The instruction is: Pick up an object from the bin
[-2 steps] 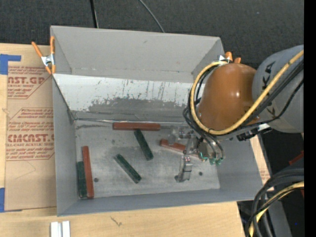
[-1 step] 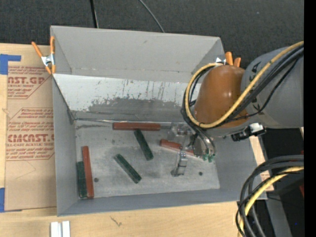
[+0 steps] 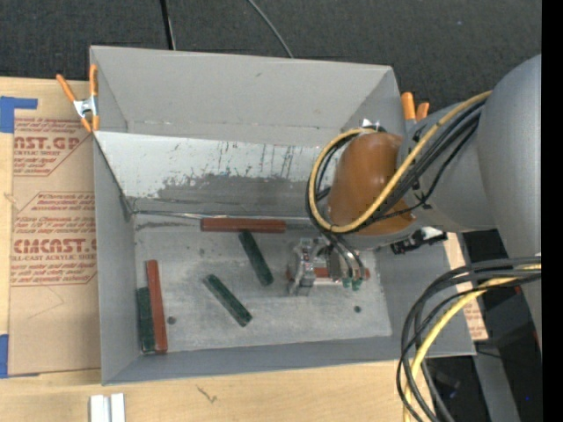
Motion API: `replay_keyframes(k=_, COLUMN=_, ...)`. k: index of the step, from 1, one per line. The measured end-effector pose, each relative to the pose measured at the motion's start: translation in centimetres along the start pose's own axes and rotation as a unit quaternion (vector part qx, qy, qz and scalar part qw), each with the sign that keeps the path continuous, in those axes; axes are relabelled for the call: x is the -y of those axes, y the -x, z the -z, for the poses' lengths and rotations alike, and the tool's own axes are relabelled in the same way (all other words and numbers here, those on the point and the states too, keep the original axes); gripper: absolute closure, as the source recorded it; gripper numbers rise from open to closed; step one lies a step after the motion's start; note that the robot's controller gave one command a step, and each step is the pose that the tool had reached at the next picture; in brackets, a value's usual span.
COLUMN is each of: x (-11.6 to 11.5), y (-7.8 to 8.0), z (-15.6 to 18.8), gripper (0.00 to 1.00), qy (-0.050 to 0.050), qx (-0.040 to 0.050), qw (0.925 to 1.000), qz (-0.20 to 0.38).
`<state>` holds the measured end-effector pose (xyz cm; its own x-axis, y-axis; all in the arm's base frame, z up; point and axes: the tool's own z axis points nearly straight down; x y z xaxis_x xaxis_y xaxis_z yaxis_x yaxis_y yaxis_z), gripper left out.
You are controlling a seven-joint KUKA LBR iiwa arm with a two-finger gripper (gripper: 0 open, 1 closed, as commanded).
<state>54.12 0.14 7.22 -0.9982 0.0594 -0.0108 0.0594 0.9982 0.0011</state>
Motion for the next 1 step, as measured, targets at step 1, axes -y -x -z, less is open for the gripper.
replay_keyframes(k=1, x=0.00, y=0.00, z=0.00, gripper=1.00, qy=0.000, qx=0.0000, qw=1.0000, qz=0.000)
